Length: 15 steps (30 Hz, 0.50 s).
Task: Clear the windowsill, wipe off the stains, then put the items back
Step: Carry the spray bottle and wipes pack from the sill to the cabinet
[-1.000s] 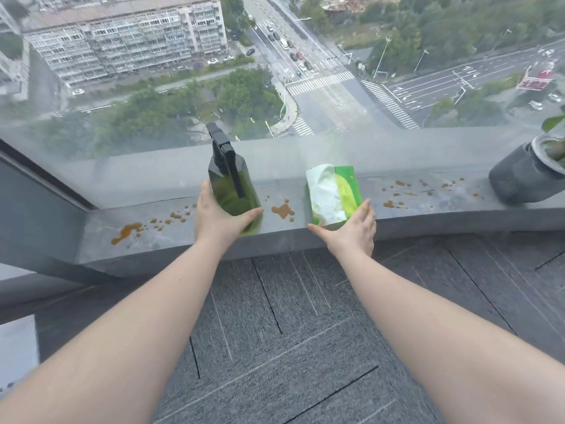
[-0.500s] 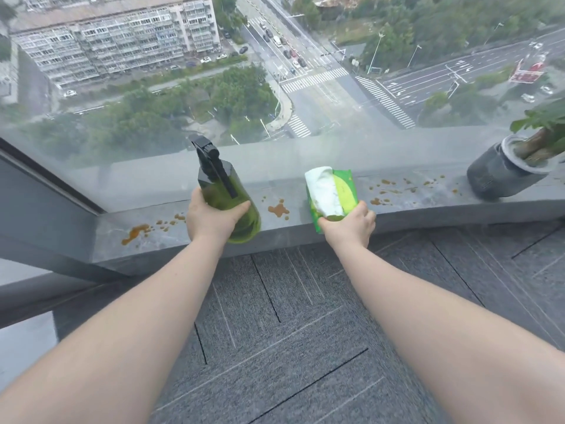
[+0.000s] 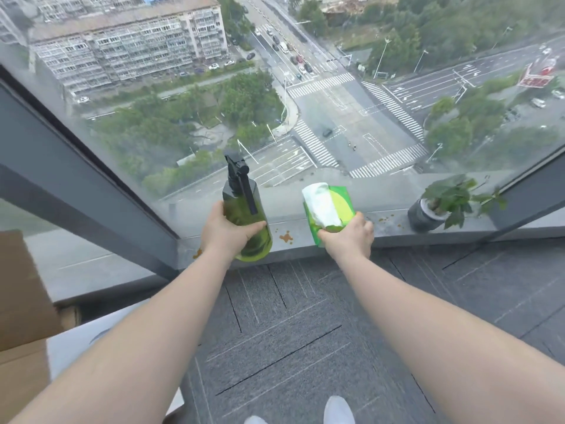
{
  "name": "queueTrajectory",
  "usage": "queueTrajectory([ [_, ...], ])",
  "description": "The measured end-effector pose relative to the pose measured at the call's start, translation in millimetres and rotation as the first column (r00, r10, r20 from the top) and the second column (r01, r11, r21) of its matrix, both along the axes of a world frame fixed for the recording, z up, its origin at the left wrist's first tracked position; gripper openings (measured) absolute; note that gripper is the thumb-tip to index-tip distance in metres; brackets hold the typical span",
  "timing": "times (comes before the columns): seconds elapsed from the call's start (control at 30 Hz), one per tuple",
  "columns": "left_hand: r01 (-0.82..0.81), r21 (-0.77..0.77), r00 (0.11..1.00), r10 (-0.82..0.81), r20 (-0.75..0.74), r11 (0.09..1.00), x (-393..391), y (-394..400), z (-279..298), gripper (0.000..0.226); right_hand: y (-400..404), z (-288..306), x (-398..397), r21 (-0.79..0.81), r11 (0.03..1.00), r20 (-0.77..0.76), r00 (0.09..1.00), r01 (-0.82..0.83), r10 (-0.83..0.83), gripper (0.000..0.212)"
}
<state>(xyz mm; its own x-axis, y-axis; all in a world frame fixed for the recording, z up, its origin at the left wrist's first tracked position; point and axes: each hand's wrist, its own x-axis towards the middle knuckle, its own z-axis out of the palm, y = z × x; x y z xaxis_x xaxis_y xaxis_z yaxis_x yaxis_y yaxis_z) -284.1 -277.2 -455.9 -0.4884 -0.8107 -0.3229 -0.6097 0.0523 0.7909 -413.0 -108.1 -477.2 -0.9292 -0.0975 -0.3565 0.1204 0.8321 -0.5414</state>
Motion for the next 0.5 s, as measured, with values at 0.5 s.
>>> queueTrajectory([
  [0.5,-0.226,-0.177,0.96,0.189,-0.206,0.958,146,97,373,0.073,58,358,97,-0.145,0.932,-0.176,0.935,-0.333,0.306,0.086],
])
